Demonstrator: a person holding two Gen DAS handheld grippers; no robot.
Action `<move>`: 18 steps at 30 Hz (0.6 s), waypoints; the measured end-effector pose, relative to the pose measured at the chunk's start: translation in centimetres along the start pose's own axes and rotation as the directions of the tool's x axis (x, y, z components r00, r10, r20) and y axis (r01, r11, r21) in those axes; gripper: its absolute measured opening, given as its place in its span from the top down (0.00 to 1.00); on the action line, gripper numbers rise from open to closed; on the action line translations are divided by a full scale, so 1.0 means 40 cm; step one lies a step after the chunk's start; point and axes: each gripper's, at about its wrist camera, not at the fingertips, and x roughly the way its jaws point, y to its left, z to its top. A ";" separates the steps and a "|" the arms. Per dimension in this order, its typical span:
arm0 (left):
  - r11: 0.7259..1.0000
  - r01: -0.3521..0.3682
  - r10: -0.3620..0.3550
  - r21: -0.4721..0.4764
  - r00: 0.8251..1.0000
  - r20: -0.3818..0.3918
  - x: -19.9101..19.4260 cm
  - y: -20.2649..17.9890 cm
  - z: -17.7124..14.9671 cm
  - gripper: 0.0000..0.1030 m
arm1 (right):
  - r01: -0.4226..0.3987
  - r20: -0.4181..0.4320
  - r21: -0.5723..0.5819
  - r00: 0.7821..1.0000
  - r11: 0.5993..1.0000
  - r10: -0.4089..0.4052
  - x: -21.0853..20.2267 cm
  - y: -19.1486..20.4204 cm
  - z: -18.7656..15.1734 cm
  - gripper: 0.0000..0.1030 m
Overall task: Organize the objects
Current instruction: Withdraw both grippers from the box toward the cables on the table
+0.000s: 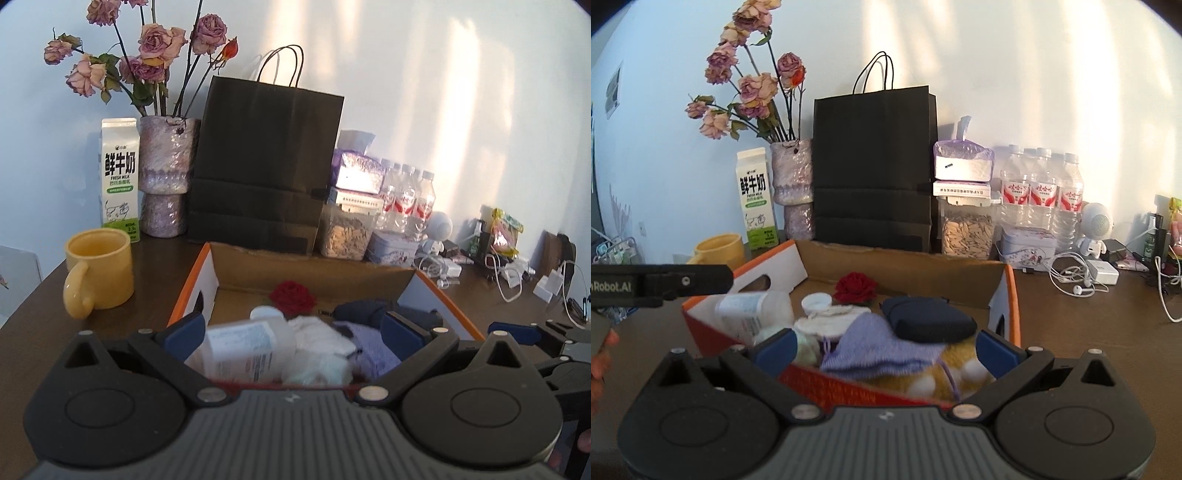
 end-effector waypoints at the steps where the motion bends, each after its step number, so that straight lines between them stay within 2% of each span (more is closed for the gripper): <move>1: 1.000 -0.002 0.002 0.002 1.000 -0.006 -0.007 0.001 -0.006 0.00 | 0.001 -0.005 -0.004 1.000 1.000 -0.001 -0.007 0.001 -0.008 0.00; 18: 0.999 0.004 0.000 0.032 0.993 -0.121 -0.105 -0.012 -0.128 0.00 | 0.000 -0.066 -0.007 0.998 1.000 -0.001 -0.108 -0.008 -0.141 0.00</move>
